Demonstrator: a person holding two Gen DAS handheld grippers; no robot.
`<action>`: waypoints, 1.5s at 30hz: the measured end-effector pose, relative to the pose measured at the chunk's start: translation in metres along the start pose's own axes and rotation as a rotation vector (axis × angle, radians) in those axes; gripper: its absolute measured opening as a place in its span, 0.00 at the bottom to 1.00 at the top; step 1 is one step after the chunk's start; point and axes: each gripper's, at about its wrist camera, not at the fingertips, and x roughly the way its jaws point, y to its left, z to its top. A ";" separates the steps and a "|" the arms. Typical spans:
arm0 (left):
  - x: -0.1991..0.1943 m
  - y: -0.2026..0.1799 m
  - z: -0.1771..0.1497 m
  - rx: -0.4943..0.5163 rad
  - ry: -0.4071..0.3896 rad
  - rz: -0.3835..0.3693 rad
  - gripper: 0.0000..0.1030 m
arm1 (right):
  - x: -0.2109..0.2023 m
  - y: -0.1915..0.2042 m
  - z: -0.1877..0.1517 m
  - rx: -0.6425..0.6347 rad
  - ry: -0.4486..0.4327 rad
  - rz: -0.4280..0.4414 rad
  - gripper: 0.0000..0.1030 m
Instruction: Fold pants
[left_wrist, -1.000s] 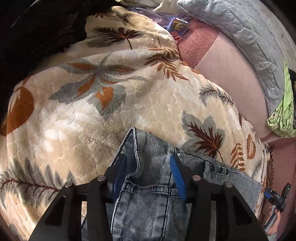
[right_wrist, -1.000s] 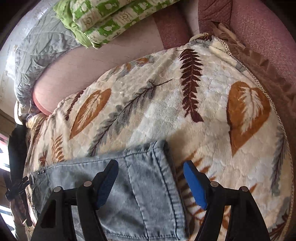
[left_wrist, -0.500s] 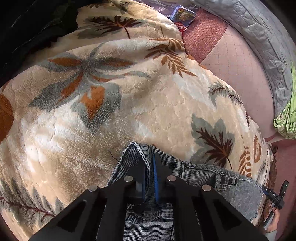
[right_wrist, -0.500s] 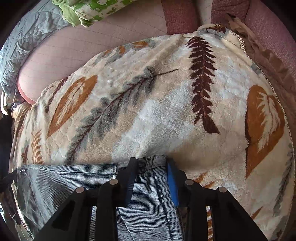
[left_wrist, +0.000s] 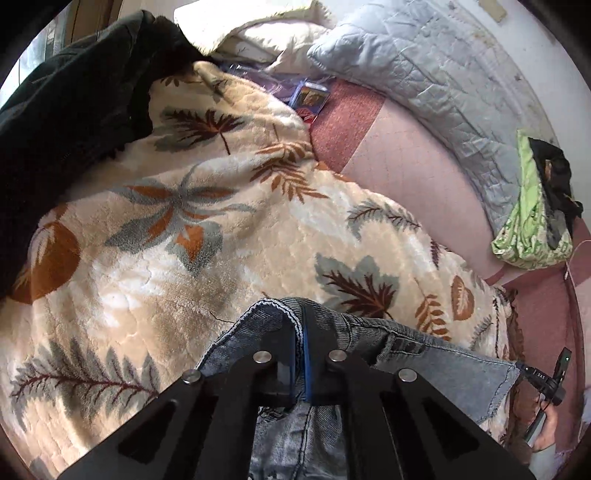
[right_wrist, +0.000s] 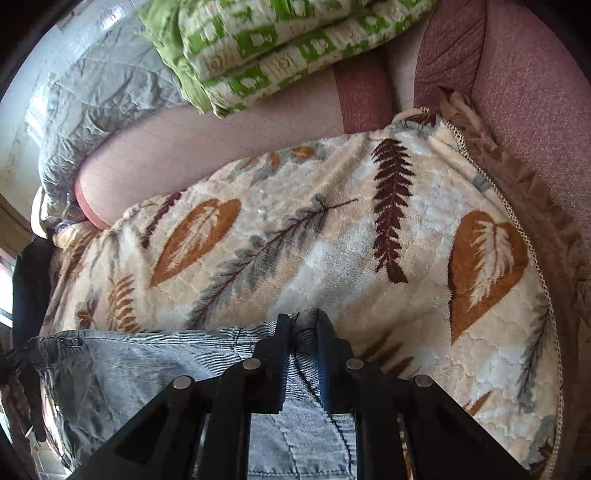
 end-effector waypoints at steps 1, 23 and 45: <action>-0.016 -0.002 -0.005 0.012 -0.020 -0.013 0.03 | -0.014 0.003 -0.004 -0.003 -0.023 0.016 0.14; -0.152 0.102 -0.218 0.077 0.101 0.051 0.14 | -0.131 -0.070 -0.305 0.101 0.064 0.162 0.67; -0.065 0.010 -0.250 0.241 0.127 0.022 0.46 | -0.063 -0.046 -0.179 0.082 0.105 0.076 0.08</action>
